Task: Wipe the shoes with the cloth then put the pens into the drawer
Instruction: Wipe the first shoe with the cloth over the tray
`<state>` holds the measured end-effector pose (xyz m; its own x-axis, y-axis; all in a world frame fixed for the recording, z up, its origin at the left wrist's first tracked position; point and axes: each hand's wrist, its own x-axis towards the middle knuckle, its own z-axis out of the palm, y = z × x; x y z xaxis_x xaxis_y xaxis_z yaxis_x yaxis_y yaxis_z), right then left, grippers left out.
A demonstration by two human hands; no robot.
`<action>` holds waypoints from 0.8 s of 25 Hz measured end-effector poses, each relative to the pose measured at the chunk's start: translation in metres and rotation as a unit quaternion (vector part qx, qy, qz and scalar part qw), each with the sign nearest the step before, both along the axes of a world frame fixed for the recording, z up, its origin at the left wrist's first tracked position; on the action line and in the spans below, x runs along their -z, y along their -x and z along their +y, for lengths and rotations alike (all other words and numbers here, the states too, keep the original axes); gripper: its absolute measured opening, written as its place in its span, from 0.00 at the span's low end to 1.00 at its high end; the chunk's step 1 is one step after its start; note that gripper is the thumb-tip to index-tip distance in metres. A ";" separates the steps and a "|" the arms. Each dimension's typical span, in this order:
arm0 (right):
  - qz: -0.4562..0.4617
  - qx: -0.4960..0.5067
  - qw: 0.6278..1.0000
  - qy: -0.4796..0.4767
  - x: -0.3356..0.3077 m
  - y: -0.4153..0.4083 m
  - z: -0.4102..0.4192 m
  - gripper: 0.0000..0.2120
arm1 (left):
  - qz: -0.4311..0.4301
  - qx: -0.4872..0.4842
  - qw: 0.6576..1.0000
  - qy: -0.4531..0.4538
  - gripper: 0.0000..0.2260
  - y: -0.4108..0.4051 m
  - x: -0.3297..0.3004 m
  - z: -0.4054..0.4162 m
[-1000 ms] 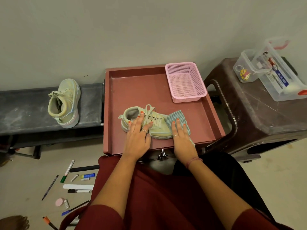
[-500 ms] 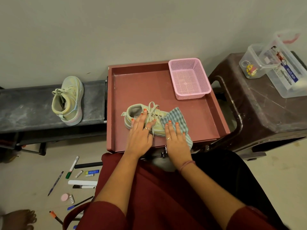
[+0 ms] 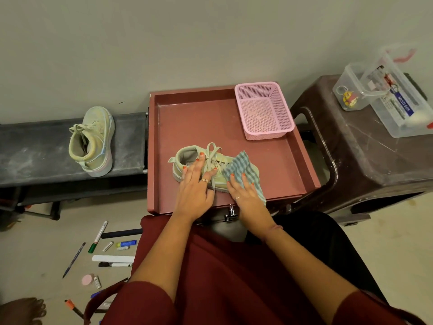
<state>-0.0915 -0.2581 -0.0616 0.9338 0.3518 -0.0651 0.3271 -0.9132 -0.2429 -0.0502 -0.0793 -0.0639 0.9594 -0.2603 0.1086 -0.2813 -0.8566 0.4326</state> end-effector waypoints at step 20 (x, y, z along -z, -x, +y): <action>0.006 0.011 0.999 -0.042 0.003 -0.014 -0.055 0.44 | -0.014 -0.007 1.000 0.007 0.25 0.000 0.004 -0.001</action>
<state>-0.0771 -0.3126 -0.0643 0.9406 0.3360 -0.0479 0.3037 -0.8964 -0.3229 -0.0498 -0.0801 -0.0677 0.9593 -0.2458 0.1388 -0.2821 -0.8540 0.4371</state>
